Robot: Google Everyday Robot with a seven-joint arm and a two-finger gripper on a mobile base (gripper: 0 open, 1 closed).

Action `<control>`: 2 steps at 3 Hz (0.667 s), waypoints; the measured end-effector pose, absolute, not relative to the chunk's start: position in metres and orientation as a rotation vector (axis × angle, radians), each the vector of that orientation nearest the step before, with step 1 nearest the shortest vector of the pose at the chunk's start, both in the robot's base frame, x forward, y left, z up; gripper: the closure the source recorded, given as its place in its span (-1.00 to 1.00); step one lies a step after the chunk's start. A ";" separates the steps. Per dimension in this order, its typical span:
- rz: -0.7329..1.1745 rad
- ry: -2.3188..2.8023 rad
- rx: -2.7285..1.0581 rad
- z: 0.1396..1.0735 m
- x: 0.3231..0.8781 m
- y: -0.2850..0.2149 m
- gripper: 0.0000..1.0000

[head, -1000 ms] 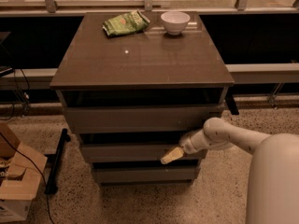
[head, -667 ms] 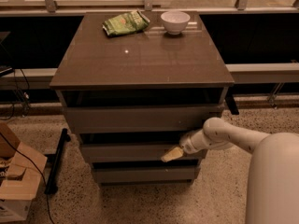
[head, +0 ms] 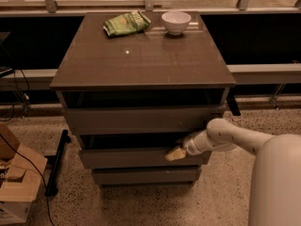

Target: Open middle drawer

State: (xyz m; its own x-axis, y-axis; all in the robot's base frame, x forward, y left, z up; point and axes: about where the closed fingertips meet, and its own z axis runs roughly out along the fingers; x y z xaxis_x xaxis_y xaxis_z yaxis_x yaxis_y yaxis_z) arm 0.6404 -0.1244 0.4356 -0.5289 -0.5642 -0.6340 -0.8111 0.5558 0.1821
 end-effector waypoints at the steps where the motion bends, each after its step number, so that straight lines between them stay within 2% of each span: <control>1: 0.637 2.278 -1.105 0.436 0.640 -0.124 -0.86; 2: 0.639 2.278 -1.108 0.435 0.640 -0.123 -1.00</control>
Offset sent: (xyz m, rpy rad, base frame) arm 0.0000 0.0000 0.0002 0.0000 0.0000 0.0000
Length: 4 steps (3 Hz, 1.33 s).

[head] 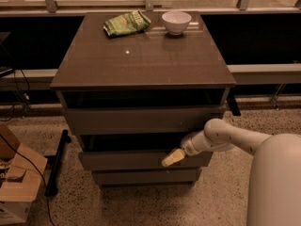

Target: Open middle drawer

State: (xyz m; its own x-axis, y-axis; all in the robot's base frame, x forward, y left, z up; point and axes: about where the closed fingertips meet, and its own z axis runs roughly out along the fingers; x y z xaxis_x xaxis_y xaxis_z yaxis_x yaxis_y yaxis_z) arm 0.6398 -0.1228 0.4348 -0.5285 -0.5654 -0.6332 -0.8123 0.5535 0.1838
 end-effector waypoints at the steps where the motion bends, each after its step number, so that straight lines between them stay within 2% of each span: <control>1: 0.521 2.276 -1.340 0.438 0.617 -0.111 -0.97; 3: 0.332 2.373 -1.774 0.403 0.558 -0.117 -0.03; 4: 0.332 2.373 -1.774 0.408 0.558 -0.117 0.43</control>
Offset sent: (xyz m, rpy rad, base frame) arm -0.0900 0.0026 -0.0354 -0.5655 0.1115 0.4432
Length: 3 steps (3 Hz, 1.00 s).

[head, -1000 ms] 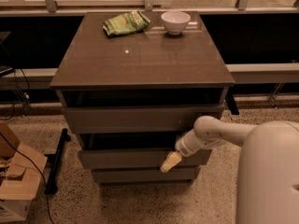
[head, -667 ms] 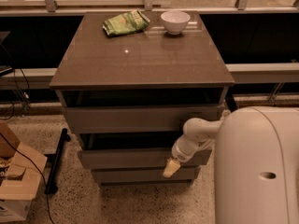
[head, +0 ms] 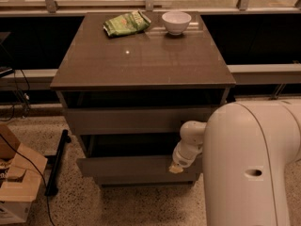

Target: Open middle drawer

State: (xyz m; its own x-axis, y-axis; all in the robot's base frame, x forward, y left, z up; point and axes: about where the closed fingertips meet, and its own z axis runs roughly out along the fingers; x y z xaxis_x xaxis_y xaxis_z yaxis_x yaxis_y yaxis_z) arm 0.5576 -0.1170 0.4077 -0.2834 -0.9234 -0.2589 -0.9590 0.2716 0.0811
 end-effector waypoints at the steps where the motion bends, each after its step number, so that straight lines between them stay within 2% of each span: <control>1: 0.332 2.373 -1.774 0.408 0.558 -0.117 0.38; 3: 0.336 2.374 -1.777 0.407 0.556 -0.116 -0.57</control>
Offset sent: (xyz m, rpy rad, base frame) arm 0.0000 0.0000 0.0005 0.0000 0.0000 0.0000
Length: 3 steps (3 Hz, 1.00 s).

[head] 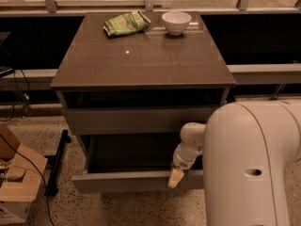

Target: Open middle drawer

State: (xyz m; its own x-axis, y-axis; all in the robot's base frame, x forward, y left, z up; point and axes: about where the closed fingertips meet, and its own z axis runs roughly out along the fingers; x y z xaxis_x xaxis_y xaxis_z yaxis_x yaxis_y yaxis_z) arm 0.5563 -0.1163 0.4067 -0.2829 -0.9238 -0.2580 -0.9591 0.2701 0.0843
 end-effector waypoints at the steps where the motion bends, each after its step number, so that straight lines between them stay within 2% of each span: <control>1: 0.286 2.352 -1.810 0.415 0.552 -0.114 -0.98; 2: 0.263 2.326 -1.857 0.422 0.529 -0.112 -1.00; 3: 0.375 2.314 -1.845 0.416 0.497 -0.111 -1.00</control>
Offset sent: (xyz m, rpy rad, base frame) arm -0.0671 0.0047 0.0242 -0.0638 -0.0309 0.1024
